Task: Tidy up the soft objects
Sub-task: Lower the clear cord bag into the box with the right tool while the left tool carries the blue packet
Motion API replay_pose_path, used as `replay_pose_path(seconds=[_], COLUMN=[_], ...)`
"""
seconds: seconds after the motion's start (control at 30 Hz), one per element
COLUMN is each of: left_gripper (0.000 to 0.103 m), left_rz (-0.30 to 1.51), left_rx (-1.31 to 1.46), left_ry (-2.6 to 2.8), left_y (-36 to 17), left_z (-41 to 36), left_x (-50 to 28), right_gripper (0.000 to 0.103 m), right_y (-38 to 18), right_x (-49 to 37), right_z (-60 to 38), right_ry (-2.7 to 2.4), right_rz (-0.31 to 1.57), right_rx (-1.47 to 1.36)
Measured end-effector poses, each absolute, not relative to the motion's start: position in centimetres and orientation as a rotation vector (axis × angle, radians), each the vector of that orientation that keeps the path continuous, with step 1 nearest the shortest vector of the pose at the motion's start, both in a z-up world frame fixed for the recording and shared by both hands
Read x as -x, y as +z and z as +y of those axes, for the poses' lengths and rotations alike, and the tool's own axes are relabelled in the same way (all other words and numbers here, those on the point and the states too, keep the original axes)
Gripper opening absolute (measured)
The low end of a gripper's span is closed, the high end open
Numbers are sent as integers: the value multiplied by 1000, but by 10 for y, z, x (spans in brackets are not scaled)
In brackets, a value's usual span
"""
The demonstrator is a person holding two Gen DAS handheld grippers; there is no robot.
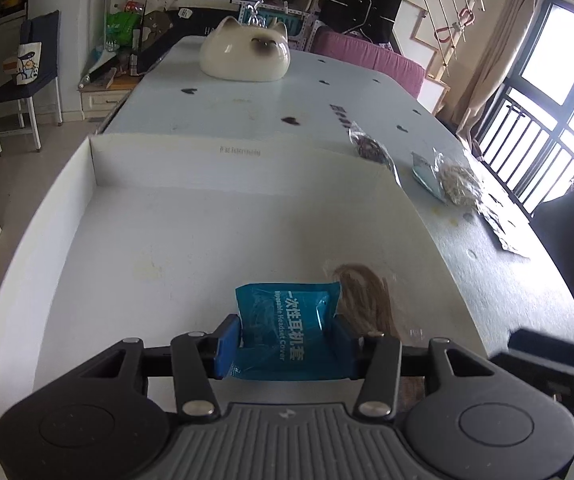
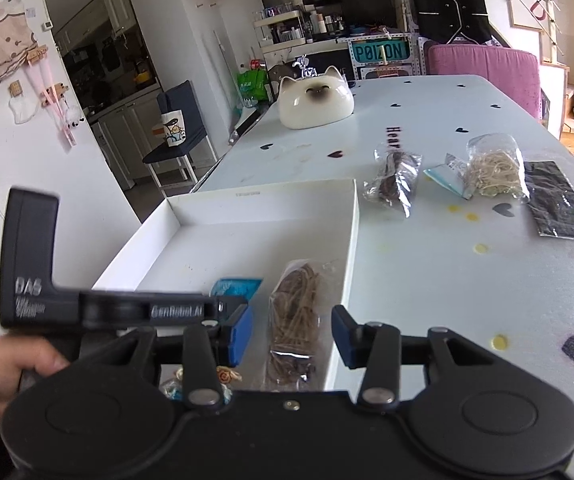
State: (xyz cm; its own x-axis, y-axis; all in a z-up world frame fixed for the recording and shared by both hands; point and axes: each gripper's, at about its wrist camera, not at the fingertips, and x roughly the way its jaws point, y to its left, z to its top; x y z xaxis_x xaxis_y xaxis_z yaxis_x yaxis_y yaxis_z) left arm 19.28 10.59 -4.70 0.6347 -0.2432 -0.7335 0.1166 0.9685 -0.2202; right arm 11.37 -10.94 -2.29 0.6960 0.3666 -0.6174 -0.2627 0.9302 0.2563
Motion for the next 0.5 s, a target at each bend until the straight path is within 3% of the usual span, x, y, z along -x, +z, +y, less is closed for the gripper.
replay_pose_path(seconds=[0.5], left_gripper=[53], left_rz=[823], left_rx=[289], left_ry=[-273], left_y=[-33], left_z=[61], left_x=[-279], right_gripper=[45], right_y=[-23], right_x=[-110], right_z=[-119], right_ry=[362], right_rz=[699], right_rx=[-124])
